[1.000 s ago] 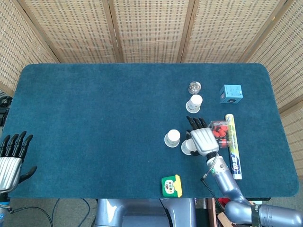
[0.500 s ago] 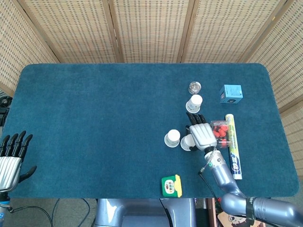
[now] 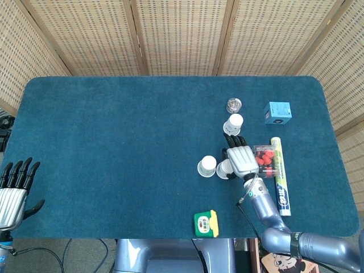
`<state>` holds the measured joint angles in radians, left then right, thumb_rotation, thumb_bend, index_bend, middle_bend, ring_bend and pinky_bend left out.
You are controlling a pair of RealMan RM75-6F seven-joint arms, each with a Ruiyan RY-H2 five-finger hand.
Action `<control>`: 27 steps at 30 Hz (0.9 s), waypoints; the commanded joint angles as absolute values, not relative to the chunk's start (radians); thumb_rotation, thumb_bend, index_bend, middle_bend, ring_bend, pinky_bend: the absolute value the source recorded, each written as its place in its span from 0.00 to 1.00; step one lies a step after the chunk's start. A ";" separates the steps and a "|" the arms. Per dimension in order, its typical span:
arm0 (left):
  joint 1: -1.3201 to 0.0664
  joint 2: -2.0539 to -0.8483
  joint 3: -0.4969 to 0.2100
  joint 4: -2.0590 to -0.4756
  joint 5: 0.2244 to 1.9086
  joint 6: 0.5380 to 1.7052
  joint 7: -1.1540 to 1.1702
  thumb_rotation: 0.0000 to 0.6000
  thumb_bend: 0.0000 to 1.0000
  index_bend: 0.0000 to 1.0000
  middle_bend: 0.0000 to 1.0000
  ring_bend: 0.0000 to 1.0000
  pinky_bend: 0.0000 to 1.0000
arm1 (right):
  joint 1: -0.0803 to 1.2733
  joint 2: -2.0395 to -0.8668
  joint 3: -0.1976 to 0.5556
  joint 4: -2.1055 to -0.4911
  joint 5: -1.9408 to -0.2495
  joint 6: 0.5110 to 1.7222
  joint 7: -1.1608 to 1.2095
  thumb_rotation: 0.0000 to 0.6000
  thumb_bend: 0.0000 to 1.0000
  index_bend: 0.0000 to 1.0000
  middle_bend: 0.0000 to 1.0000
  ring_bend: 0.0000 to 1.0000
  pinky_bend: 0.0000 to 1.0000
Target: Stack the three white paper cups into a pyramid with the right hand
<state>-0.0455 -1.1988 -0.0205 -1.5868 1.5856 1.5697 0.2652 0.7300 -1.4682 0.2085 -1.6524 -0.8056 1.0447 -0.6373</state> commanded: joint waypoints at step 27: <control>-0.045 -1.199 -0.016 -1.590 1.594 1.575 0.268 1.00 0.21 0.00 0.00 0.00 0.00 | 0.723 -1.478 0.178 -1.629 -0.804 1.073 -0.595 1.00 0.13 0.08 0.00 0.00 0.00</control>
